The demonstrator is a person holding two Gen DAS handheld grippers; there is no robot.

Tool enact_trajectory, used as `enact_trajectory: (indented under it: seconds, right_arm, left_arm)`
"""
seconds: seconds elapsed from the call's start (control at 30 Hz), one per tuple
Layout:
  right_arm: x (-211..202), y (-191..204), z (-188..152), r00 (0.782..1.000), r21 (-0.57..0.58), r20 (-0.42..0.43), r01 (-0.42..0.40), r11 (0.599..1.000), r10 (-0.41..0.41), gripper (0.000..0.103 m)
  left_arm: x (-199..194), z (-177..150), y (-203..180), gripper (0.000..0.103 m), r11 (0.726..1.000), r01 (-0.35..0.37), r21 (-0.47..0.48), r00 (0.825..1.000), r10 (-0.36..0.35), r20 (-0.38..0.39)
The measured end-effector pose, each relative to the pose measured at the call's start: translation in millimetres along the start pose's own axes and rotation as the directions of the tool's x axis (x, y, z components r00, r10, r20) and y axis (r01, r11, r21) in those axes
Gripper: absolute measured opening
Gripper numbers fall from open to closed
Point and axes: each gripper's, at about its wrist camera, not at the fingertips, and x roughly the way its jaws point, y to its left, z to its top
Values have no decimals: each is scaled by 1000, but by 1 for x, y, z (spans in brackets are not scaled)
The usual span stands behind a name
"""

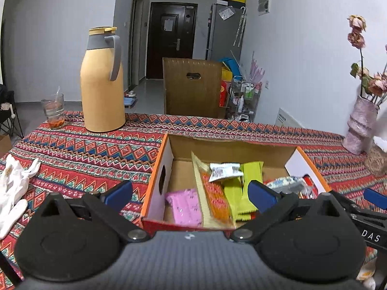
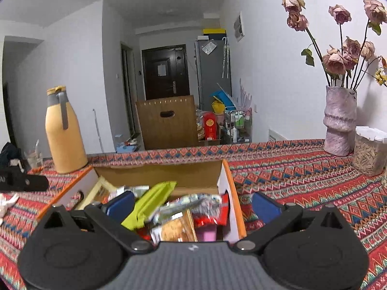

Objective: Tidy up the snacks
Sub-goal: 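Move both open tools back to the cracker packets beside the box, then grasp a white pumpkin-seed cracker packet with the right tool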

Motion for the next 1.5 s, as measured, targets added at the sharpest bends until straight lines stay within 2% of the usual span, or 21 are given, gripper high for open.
enact_trajectory:
  seconds: [0.33,0.6,0.77,1.3,1.5]
  right_arm:
    - [-22,-15,-40,996,-46,-93,-4,999,0,103]
    - [-27,-23,-66,984,-75,-176,13,997,-26,103]
    - [-23,-26,-74,976,-83,-217,17,996,-34,103]
    - [4,-30,-91,943,-42,-328,54,998,-65,103]
    - [8,-29,-90,937,-59,-341,58,997,-74,103]
  left_arm:
    - [-13,-40,13,103,999,-5,49,998,8,-59]
    - [-3,-73,23,103,1000,3,10,994,-2,-109]
    - [0,-79,28,103,1000,-13,-9,995,12,-95]
    - [5,-92,32,103,999,18,-30,994,-22,-108]
    - [4,-92,34,103,999,23,-41,994,-27,-106]
